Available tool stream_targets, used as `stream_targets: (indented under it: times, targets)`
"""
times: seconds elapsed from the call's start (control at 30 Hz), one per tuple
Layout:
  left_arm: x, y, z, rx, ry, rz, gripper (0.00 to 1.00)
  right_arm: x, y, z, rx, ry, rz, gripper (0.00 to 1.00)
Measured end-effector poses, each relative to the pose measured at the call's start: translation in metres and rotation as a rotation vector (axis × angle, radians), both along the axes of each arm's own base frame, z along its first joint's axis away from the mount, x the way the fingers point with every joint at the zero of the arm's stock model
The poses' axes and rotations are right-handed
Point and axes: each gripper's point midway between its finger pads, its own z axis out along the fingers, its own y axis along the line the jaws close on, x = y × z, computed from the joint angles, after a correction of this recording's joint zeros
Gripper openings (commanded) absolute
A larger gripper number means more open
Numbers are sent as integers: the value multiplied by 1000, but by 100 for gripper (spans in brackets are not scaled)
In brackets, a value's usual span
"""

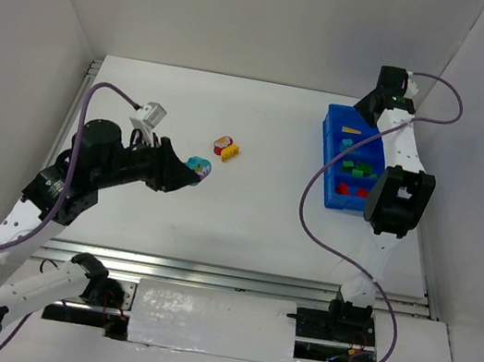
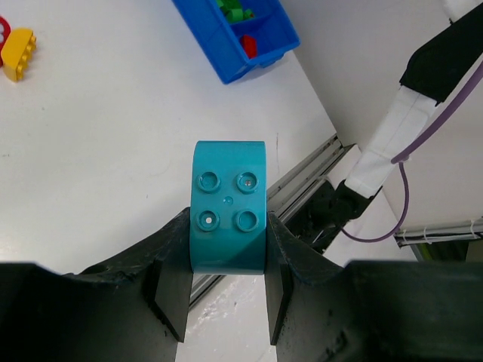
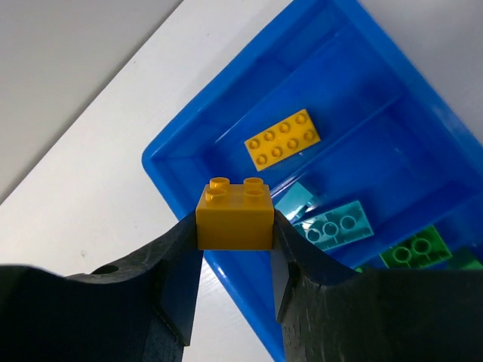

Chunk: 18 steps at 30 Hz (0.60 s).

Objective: Sort the legos into containers by color

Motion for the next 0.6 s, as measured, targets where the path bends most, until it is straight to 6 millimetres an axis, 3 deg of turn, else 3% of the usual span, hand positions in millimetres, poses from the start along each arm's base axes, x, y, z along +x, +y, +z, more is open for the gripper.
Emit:
stream_targets:
  times: [0.27,0.6]
  targets:
    - [-3,2,-13,23,42,1,0,16,8,-26,68,1,69,0]
    - [-1,5,-20,39,55,26,0,25,15,-22,121,-49,105,0]
